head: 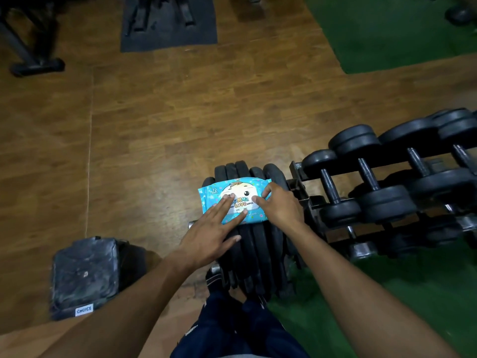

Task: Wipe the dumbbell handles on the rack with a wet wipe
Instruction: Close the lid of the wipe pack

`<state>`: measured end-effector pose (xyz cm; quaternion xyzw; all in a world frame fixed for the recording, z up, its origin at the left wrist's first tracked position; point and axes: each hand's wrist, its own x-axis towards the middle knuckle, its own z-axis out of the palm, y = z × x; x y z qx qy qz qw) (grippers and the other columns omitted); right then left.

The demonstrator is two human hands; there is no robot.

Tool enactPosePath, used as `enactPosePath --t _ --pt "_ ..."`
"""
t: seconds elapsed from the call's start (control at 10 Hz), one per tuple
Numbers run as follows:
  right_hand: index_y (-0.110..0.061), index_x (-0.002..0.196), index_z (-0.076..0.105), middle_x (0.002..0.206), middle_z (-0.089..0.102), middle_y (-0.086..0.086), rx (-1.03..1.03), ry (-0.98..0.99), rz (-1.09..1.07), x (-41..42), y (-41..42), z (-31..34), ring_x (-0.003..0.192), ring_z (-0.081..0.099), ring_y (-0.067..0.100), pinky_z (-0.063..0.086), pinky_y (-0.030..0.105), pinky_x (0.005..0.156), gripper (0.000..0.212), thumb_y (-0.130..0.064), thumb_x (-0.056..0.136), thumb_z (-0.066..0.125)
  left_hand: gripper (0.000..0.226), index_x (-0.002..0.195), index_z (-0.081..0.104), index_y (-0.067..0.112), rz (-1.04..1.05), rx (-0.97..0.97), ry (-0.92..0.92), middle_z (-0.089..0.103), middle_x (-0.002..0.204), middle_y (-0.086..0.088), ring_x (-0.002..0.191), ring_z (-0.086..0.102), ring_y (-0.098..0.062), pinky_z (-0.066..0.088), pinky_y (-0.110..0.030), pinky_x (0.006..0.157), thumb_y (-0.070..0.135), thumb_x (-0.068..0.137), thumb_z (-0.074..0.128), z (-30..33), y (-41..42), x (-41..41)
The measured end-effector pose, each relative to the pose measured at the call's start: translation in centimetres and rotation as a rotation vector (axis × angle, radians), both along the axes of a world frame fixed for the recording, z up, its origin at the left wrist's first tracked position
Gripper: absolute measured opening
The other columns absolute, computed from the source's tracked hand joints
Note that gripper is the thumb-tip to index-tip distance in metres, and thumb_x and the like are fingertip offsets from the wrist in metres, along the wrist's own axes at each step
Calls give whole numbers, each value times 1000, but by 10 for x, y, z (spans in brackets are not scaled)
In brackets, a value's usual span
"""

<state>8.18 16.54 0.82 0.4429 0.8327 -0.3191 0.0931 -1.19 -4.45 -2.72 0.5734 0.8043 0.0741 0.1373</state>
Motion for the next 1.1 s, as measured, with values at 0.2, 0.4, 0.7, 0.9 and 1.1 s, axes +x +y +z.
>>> enactPosePath --t 0.2,0.4,0.7,0.9,1.1 --pt "-28 86 53 93 67 -5 -2 -2 -34 -1 -2 -2 84 64 23 50 34 73 36 -62 82 64 63 162 24 37 -18 -3 60 -1 172 -9 158 -4 -22 17 -40 123 57 104 40 -4 1 -1" --pt "-30 85 53 92 68 -5 -4 2 -42 -1 -4 0 84 65 23 52 35 73 34 -62 82 64 66 162 26 35 6 -15 1 -5 172 -8 159 -8 -22 16 -43 126 61 102 37 0 2 4" --pt "-31 86 52 90 66 -7 -43 -15 -38 -3 -3 5 79 62 18 42 31 63 36 -65 81 63 71 161 29 29 -38 -83 40 4 171 -10 159 1 -24 17 -43 126 64 100 18 14 4 -4" --pt "-30 85 52 87 64 -9 -3 -18 -43 -3 -8 9 80 63 17 45 32 66 35 -63 83 63 69 164 20 29 -75 -135 111 0 171 -12 159 -1 -26 10 -43 127 63 103 22 11 3 -6" --pt "-30 88 58 97 69 -3 34 6 18 -3 -7 18 89 64 22 53 36 75 36 -65 85 57 73 162 24 34 -3 -102 -86 3 172 -3 159 -1 -20 9 -43 129 69 98 26 26 7 -5"
